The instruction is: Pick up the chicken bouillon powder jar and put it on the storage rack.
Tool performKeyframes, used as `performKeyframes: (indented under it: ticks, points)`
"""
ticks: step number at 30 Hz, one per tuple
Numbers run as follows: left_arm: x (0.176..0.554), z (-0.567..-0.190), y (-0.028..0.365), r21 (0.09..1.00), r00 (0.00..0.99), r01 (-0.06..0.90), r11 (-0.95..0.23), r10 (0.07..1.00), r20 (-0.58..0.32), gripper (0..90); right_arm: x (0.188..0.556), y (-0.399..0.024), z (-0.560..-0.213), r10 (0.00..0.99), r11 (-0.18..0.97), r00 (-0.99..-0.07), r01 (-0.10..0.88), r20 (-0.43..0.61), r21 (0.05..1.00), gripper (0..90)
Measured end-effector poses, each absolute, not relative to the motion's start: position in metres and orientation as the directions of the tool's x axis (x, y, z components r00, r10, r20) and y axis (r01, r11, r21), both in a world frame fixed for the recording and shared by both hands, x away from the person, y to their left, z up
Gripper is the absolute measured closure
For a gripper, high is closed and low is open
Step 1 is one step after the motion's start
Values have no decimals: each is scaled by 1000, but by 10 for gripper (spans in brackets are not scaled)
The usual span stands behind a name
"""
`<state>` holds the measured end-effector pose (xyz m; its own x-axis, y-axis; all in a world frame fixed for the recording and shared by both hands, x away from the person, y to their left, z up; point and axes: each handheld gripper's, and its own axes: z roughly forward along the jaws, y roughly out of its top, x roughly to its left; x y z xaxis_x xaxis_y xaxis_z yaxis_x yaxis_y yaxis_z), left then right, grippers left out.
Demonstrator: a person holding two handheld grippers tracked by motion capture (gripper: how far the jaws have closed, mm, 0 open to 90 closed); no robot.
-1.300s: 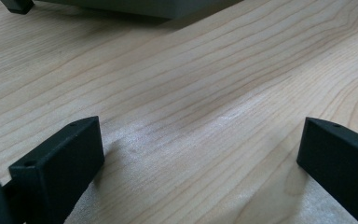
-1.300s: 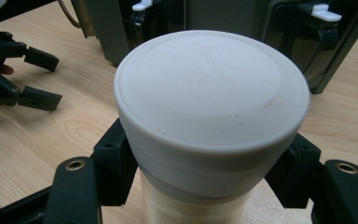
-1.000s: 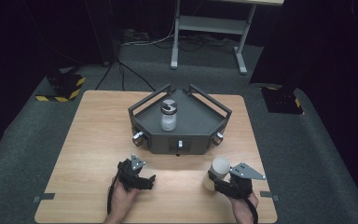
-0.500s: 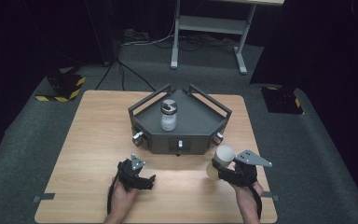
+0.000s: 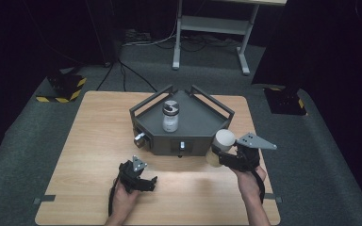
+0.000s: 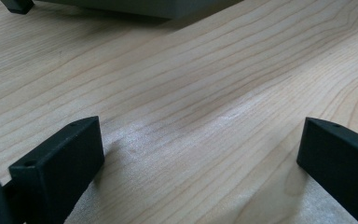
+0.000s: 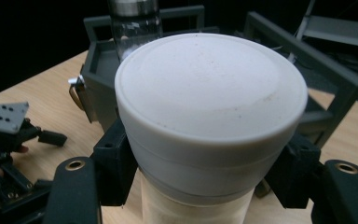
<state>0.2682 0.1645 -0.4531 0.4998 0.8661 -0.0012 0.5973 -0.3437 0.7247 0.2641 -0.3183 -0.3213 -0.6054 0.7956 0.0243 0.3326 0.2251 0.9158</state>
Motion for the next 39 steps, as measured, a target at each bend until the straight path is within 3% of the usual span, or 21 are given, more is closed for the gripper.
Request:
performKeyframes:
  ticks: [22,39]
  points:
    - [268,-453,165,725,501,598,-343,866,-3,5,311,-285,-269,781,251,-624,276,-26,928,354]
    - [268,-453,165,725,501,597,-343,866,-3,6,360,-244,-276,799,287,-601,336,-30,897,354]
